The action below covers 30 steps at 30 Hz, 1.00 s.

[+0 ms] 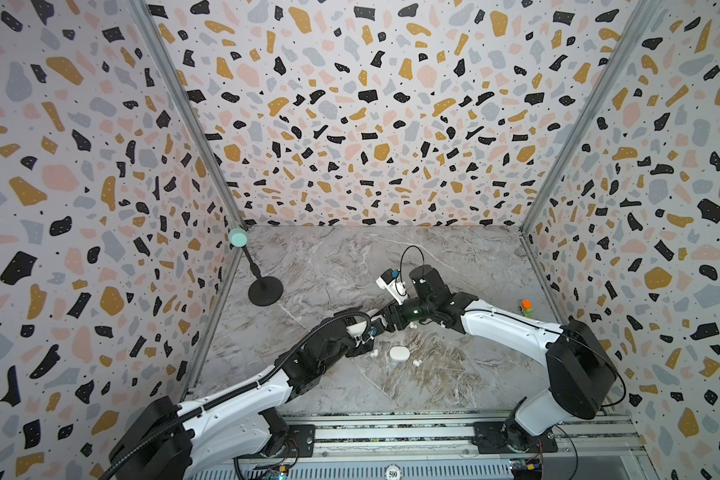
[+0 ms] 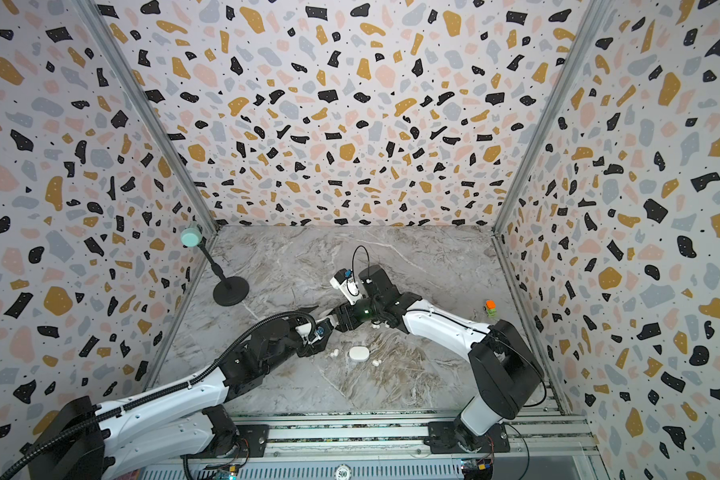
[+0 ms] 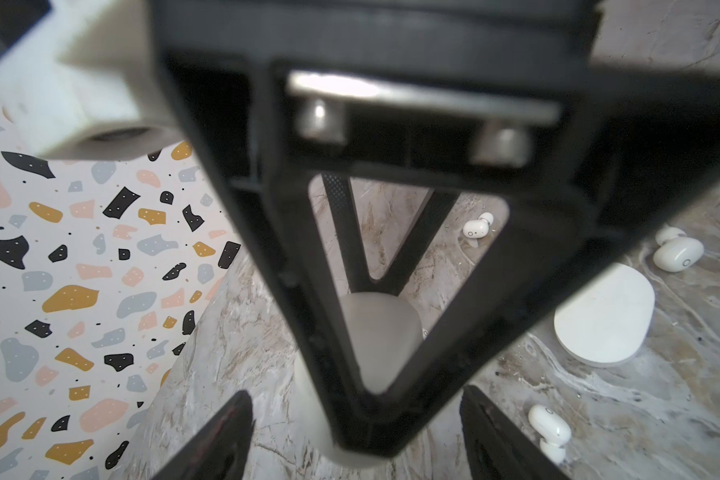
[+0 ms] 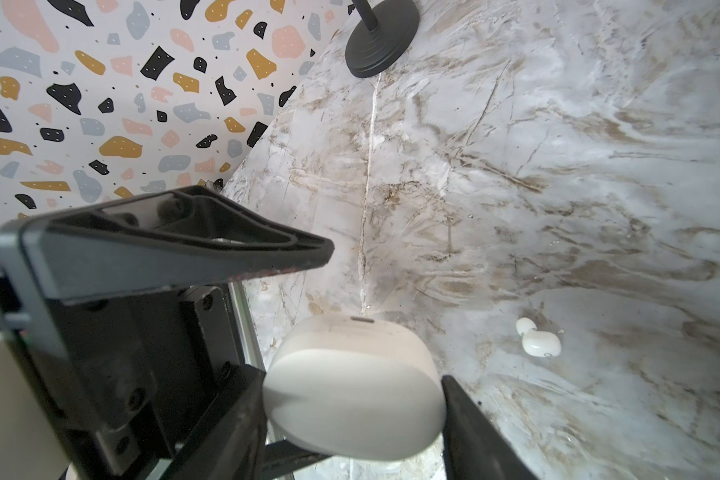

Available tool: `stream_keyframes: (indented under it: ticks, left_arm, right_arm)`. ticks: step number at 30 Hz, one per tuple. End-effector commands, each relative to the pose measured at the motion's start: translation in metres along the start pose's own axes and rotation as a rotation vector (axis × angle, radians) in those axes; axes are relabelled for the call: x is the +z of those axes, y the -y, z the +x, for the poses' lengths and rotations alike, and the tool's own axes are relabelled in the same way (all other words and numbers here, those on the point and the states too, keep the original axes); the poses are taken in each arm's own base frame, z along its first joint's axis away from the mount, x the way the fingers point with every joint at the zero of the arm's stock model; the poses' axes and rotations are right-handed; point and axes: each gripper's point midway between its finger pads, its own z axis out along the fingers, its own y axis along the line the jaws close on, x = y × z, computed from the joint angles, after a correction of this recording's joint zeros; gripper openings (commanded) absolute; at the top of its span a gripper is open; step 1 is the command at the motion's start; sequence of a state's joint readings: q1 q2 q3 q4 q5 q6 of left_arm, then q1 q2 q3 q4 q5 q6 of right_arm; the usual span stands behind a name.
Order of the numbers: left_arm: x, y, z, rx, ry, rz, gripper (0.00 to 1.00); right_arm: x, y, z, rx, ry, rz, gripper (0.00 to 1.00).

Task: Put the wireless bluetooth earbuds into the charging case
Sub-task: 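Carry the case toward the left gripper while the left gripper reaches to it, then close the left gripper on the white case held by the right gripper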

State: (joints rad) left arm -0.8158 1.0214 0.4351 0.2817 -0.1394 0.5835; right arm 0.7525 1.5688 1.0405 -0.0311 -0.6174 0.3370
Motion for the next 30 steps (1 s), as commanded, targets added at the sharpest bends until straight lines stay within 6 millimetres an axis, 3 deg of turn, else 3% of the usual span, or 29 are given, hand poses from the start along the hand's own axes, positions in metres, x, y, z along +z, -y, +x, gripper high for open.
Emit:
stream_keyframes:
  ticks: [1, 30]
  left_arm:
    - [-0.002, 0.002, -0.006, -0.007, 0.024, 0.012, 0.76]
    - [0.001, 0.008, -0.004, 0.011, 0.01, 0.038, 0.57]
  right_arm:
    - [-0.012, -0.017, -0.01, -0.053, 0.04, -0.036, 0.0]
    - [-0.005, -0.031, -0.005, -0.09, 0.017, -0.07, 0.0]
